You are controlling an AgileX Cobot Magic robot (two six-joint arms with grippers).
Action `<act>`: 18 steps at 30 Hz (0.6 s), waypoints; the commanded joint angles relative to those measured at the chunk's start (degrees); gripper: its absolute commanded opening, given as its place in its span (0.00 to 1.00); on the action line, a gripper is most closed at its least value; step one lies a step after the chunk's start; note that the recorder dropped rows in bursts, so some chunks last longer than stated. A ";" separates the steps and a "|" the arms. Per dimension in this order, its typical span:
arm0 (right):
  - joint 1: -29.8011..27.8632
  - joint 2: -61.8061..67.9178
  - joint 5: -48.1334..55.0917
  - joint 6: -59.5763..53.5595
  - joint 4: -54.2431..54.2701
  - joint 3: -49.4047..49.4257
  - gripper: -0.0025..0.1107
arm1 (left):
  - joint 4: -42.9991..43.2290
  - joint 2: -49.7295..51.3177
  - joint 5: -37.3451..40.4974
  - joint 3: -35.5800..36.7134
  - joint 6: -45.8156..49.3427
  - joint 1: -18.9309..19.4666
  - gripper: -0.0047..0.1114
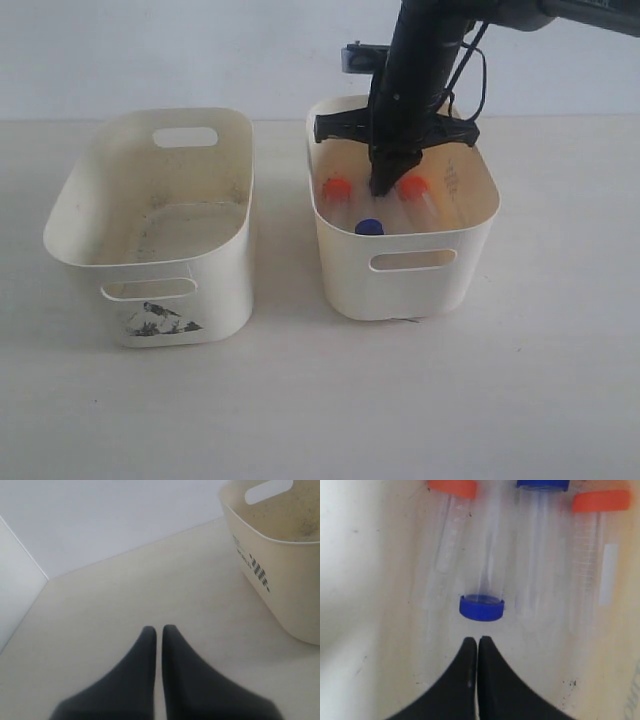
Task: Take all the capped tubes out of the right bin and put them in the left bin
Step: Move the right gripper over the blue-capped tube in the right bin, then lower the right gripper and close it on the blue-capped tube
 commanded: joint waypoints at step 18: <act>-0.33 5.42 -1.16 -0.42 -0.14 3.50 0.12 | -0.16 0.03 -0.20 -0.21 -0.54 -0.24 0.08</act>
